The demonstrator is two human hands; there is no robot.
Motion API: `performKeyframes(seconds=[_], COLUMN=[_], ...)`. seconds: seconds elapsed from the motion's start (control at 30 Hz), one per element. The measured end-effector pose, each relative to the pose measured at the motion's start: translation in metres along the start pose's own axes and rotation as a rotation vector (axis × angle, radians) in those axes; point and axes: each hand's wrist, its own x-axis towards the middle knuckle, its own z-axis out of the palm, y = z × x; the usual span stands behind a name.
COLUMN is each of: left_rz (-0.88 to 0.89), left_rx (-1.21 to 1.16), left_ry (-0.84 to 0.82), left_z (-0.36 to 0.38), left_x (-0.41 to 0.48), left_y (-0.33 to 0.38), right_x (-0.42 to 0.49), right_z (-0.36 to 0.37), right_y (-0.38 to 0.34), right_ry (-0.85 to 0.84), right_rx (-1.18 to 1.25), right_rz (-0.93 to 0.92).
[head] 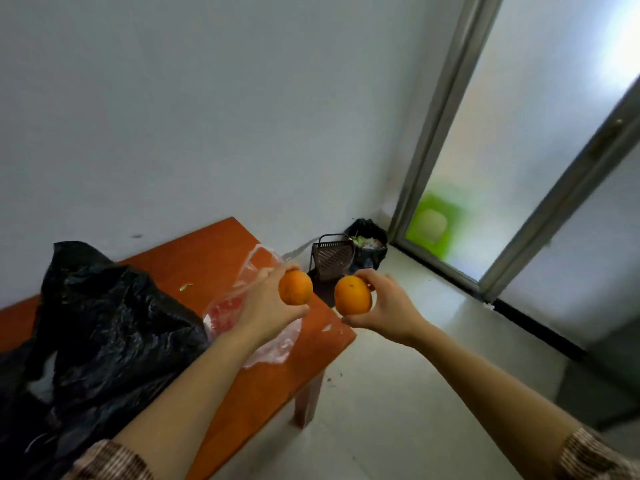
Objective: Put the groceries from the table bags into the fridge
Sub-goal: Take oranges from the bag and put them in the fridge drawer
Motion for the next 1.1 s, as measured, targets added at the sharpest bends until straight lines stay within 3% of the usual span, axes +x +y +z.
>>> performKeyframes(seconds=[0.57, 0.9, 1.1], left_rz=[0.673, 0.975, 1.01], left_rx=[-0.202, -0.35, -0.401], left_ry=[-0.279, -0.326, -0.378], left_z=[0.242, 0.422, 0.509], left_x=[-0.112, -0.219, -0.247], left_y=[0.339, 0.576, 0.675], right_x=[-0.33, -0.532, -0.594], right_z=[-0.281, -0.47, -0.538], right_y=[0.149, 0.256, 0.325], right_ry=[0.689, 0.938, 1.008], right_rx=[-0.273, -0.453, -0.46], right_rz=[0.339, 0.443, 0.512])
